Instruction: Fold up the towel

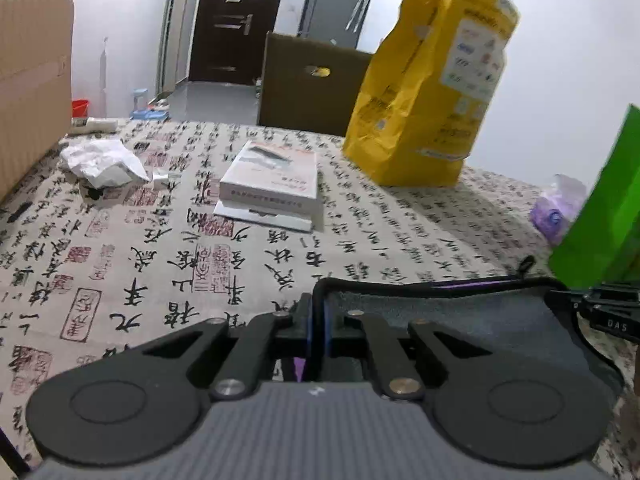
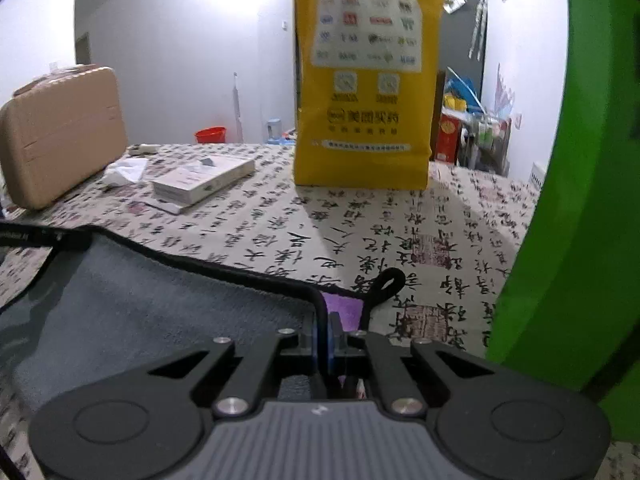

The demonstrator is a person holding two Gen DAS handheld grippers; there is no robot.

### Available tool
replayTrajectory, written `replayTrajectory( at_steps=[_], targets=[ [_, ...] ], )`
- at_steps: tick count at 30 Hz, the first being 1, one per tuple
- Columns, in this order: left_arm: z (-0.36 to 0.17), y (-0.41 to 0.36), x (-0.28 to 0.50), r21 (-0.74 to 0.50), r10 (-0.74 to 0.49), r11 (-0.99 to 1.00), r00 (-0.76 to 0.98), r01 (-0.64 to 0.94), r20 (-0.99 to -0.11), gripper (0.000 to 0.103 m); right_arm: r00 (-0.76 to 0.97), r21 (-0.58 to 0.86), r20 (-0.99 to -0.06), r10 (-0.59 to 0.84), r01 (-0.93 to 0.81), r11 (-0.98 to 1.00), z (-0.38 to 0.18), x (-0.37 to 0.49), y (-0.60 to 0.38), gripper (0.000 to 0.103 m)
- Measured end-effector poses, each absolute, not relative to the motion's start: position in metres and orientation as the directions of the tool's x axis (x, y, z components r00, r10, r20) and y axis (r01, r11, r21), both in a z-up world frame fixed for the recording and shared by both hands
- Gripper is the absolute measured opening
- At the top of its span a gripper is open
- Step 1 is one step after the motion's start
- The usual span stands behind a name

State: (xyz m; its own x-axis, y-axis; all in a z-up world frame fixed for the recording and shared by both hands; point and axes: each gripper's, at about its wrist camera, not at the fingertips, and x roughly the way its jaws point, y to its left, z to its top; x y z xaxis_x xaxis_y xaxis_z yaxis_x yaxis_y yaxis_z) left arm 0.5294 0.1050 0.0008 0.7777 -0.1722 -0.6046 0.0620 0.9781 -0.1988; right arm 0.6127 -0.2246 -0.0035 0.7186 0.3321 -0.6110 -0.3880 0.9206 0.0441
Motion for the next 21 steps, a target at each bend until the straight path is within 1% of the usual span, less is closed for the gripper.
replayTrajectory(
  at_steps=[7,9,10,11,12,13,14,15,16,17,18,19,20,21],
  targets=[
    [-0.012,0.111,0.546,-0.223,-0.172,0.974,0.765,0.038,-0.621,0.007,0.715,0.031,-0.625,0.312,-0.376,0.926,-0.018,0.632,-0.217,0.005],
    [-0.016,0.111,0.547,-0.218,-0.159,0.976,0.76,0.024,-0.63,0.011,0.72,0.028,-0.624,0.304,-0.368,0.929,-0.018,0.634,-0.217,0.011],
    [-0.017,0.113,0.547,-0.219,-0.154,0.976,0.759,0.015,-0.633,0.019,0.722,0.026,-0.624,0.299,-0.364,0.931,-0.018,0.634,-0.218,0.013],
    [-0.017,0.114,0.546,-0.218,-0.153,0.976,0.76,0.014,-0.632,0.025,0.723,0.026,-0.624,0.298,-0.362,0.932,-0.018,0.635,-0.219,0.015],
    [-0.017,0.115,0.544,-0.216,-0.154,0.976,0.761,0.018,-0.631,0.028,0.723,0.031,-0.622,0.301,-0.361,0.932,-0.018,0.635,-0.22,0.017],
    [-0.016,0.116,0.542,-0.215,-0.155,0.976,0.759,0.021,-0.632,0.038,0.725,0.033,-0.62,0.299,-0.357,0.934,-0.017,0.634,-0.221,0.024],
    [-0.015,0.117,0.54,-0.217,-0.156,0.976,0.759,0.021,-0.632,0.047,0.728,0.032,-0.62,0.294,-0.351,0.936,-0.016,0.634,-0.222,0.033],
    [-0.013,0.118,0.537,-0.215,-0.156,0.976,0.761,0.022,-0.63,0.05,0.732,0.033,-0.617,0.289,-0.343,0.939,-0.014,0.633,-0.224,0.037],
    [-0.01,0.118,0.533,-0.211,-0.158,0.977,0.764,0.03,-0.626,0.054,0.736,0.036,-0.613,0.288,-0.338,0.94,-0.012,0.631,-0.225,0.044],
    [-0.006,0.118,0.53,-0.206,-0.159,0.978,0.765,0.035,-0.624,0.062,0.739,0.038,-0.609,0.29,-0.338,0.941,-0.01,0.629,-0.226,0.046],
    [-0.002,0.118,0.526,-0.203,-0.158,0.979,0.767,0.037,-0.622,0.067,0.743,0.038,-0.603,0.29,-0.337,0.941,-0.006,0.626,-0.227,0.047],
    [0.001,0.117,0.522,-0.198,-0.152,0.98,0.77,0.034,-0.62,0.079,0.747,0.037,-0.599,0.291,-0.336,0.941,-0.003,0.623,-0.227,0.052],
    [0.005,0.117,0.517,-0.192,-0.143,0.981,0.774,0.028,-0.617,0.084,0.75,0.035,-0.595,0.291,-0.337,0.941,0.001,0.62,-0.228,0.056],
    [0.009,0.116,0.512,-0.186,-0.136,0.982,0.777,0.026,-0.615,0.084,0.752,0.03,-0.591,0.291,-0.34,0.94,0.004,0.615,-0.228,0.058]
  ],
)
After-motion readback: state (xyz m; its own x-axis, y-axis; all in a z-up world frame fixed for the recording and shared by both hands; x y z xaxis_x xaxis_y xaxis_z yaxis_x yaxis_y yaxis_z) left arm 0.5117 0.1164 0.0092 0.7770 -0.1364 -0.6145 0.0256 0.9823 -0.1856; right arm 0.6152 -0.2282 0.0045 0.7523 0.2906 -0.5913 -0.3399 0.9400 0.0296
